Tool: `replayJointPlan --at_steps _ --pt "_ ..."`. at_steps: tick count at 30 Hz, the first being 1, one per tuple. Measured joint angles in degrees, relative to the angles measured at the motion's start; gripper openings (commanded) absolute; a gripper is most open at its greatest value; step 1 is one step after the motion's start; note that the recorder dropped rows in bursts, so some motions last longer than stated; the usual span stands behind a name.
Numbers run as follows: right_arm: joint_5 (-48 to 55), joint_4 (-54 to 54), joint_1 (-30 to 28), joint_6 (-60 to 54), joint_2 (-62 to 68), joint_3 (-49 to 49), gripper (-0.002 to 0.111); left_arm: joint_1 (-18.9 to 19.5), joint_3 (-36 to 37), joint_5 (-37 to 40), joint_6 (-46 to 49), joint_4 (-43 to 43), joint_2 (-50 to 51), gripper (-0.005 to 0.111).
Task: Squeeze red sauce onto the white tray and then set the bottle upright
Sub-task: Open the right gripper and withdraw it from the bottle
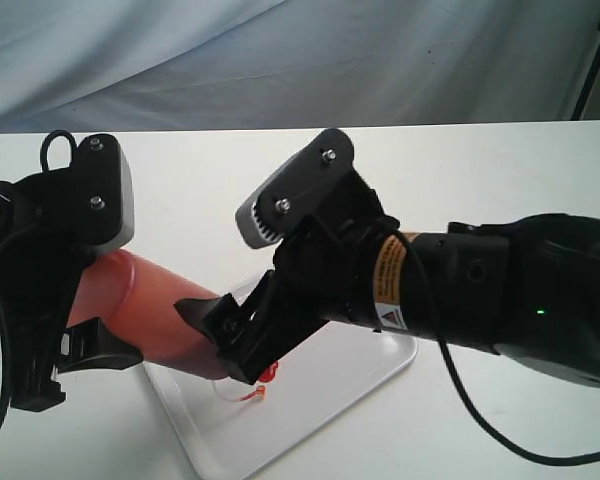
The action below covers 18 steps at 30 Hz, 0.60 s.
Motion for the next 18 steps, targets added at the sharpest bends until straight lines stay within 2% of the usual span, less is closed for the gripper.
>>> replayJointPlan --at_steps 5,10,11,14,18 --pt "-2.05 0.00 0.00 5.75 -5.71 2.36 0.105 0.00 0.00 0.00 0.00 0.00 0.00 0.000" --pt "-7.48 0.00 0.00 18.08 -11.61 7.73 0.105 0.00 0.00 0.00 0.00 0.00 0.00 0.000" --pt "-11.97 0.00 0.00 23.73 -12.35 10.44 0.105 0.00 0.00 0.00 0.00 0.00 0.00 0.000" --pt "-21.71 1.33 -0.11 30.34 -12.44 16.00 0.105 0.00 0.00 0.00 0.00 0.00 0.00 0.000" --pt "-36.31 12.60 -0.11 35.93 -12.57 27.66 0.105 0.00 0.00 0.00 0.00 0.00 0.00 0.000"
